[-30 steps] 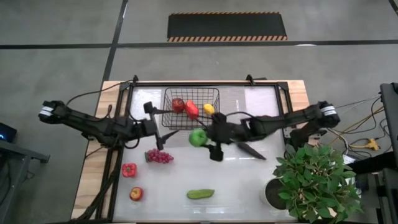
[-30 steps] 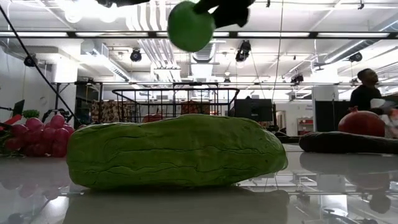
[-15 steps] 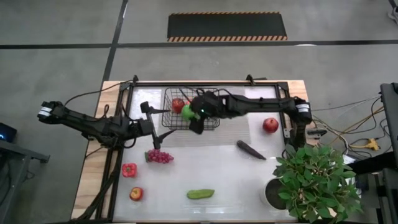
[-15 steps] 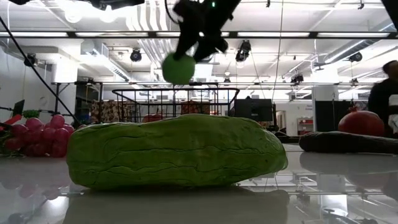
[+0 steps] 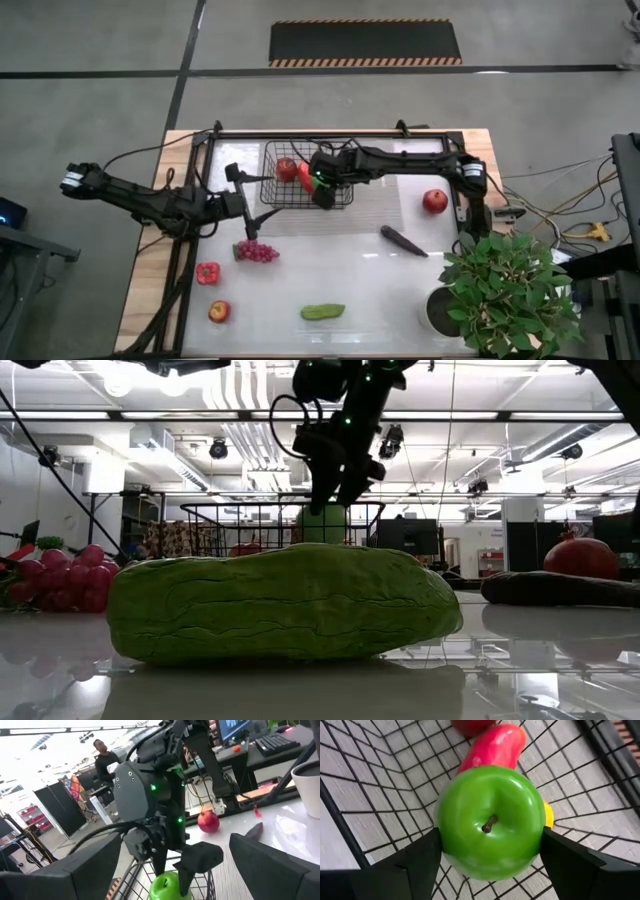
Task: Build produce basket
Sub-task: Put the green apple into the wire basket
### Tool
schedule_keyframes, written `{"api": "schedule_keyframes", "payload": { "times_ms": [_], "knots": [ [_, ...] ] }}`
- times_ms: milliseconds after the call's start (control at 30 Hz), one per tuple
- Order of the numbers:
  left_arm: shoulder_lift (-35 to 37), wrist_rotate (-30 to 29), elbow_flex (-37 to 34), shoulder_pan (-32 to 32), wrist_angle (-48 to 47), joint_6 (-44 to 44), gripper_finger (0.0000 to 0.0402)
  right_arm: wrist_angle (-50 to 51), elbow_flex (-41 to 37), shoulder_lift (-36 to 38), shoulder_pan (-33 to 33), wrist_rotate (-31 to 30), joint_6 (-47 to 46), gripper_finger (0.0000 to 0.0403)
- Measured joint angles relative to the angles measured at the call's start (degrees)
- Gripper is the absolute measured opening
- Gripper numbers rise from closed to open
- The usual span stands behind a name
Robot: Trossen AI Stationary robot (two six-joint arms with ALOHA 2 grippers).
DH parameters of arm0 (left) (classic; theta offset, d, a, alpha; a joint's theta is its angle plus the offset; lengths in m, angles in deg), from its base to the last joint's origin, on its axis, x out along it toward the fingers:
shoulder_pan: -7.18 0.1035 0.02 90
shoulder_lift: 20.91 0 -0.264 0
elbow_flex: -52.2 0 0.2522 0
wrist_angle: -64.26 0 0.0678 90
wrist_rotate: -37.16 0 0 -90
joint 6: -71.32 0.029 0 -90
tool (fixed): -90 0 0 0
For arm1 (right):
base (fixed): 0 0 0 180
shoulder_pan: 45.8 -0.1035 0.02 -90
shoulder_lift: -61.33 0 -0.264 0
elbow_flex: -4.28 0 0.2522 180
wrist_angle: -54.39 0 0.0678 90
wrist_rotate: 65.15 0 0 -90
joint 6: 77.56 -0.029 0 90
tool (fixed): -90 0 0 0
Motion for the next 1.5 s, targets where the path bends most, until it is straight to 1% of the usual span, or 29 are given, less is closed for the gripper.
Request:
{"api": "schedule_keyframes", "payload": {
  "times_ms": [100, 467, 933, 1333, 1500],
  "knots": [
    [0.04, -0.01, -0.02, 0.00, 0.06, -0.02, 0.0354, 0.52, -0.14, -0.72, 0.00, 0.82, -0.08, 0.0288],
    [-0.02, -0.12, -0.11, 0.00, -0.03, -0.15, 0.0354, 1.30, -0.50, -3.78, 0.00, 0.56, -0.46, 0.0288],
    [0.00, -0.17, -0.11, 0.00, -0.03, -0.31, 0.0354, 2.19, -0.48, -4.45, 0.04, 1.06, 0.49, 0.0289],
    [-0.02, -0.17, -0.11, 0.00, -0.05, -0.28, 0.0354, 3.60, -0.48, -4.45, 0.24, 1.26, 1.63, 0.0334],
    [-0.02, -0.17, -0.11, 0.00, -0.05, -0.29, 0.0354, 3.41, -0.48, -4.42, 0.53, 1.20, 1.62, 0.0343]
  ]
}}
